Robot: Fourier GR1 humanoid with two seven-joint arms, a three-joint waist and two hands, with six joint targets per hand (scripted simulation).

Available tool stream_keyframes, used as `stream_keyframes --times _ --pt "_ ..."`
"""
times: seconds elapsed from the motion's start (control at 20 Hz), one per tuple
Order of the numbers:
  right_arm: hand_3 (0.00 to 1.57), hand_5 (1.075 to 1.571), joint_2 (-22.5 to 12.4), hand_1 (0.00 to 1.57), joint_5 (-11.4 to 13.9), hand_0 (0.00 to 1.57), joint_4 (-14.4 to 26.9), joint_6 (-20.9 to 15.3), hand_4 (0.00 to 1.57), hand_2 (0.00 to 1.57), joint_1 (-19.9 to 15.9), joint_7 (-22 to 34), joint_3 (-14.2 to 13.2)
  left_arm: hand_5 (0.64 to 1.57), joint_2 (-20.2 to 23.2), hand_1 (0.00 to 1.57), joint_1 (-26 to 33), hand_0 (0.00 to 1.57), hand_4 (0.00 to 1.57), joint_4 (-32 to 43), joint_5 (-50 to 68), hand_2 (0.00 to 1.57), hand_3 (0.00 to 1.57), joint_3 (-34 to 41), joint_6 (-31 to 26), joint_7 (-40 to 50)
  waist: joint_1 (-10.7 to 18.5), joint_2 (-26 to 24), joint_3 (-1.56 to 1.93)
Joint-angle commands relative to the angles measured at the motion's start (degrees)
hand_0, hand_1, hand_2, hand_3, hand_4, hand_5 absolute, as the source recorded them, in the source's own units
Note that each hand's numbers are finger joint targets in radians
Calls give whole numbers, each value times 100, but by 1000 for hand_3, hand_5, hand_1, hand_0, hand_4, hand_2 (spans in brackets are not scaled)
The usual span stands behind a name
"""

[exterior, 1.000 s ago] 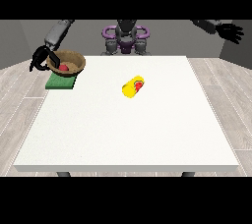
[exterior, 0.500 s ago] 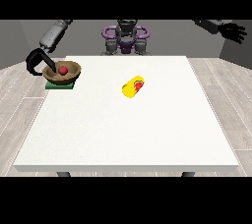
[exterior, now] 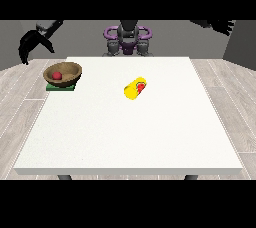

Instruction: Pick the cup and pour the ball into the bowl, then pick the bowl and place it on the pad

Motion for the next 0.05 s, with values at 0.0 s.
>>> stream_keyframes --times 0.0 --pt "0 1434 431 0 -88 0 -444 395 476 0 -332 287 245 1559 -390 0 272 0 902 201 -333 0 0 -304 397 262 -362 -985 -17"
